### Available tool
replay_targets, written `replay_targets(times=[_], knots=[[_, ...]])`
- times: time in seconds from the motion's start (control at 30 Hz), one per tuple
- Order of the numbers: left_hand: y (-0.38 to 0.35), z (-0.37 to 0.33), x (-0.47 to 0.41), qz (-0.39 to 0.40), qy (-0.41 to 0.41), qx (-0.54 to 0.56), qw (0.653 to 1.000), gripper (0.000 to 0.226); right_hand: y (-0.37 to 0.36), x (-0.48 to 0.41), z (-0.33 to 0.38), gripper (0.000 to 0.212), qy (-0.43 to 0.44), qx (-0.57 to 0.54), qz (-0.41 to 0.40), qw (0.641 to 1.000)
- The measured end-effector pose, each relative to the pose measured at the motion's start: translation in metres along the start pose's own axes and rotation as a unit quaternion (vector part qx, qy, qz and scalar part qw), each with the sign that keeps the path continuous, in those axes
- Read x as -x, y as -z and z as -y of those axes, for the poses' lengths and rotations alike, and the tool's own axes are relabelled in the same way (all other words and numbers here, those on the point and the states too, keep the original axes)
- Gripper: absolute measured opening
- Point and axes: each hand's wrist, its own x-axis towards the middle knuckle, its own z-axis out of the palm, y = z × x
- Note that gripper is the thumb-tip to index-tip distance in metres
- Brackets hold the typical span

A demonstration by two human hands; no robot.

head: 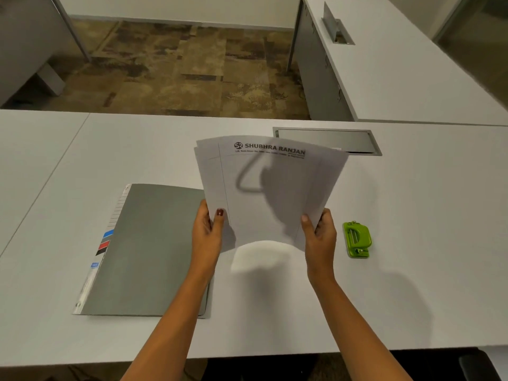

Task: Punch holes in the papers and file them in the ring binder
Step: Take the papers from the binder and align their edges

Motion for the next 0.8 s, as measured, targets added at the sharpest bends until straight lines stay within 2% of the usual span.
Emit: replay_targets(times=[0.1, 0.23, 0.57, 0.67, 0.8], knots=[[-0.006, -0.005, 0.000, -0.013, -0.002, 0.019, 1.000, 0.030, 0.002, 0.006, 0.003, 0.018, 0.022, 0.002, -0.015, 1.000], [-0.011, -0.001, 0.004, -0.011, 0.009, 0.013, 1.000, 0.024, 0.004, 0.012, -0.003, 0.033, 0.002, -0.017, -0.019, 1.000], [-0.019, -0.002, 0.007, -0.029, 0.015, -0.007, 0.999, 0.044, 0.005, 0.016, 0.001, 0.024, 0.023, 0.001, -0.045, 0.999], [-0.018, -0.003, 0.007, -0.030, 0.005, -0.019, 0.999, 0.027, 0.007, 0.016, -0.001, 0.017, 0.019, 0.012, -0.043, 0.999], [-0.019, -0.005, 0.009, -0.021, 0.000, 0.006, 1.000, 0.030, 0.004, 0.016, 0.002, 0.021, 0.016, 0.015, -0.044, 0.999]])
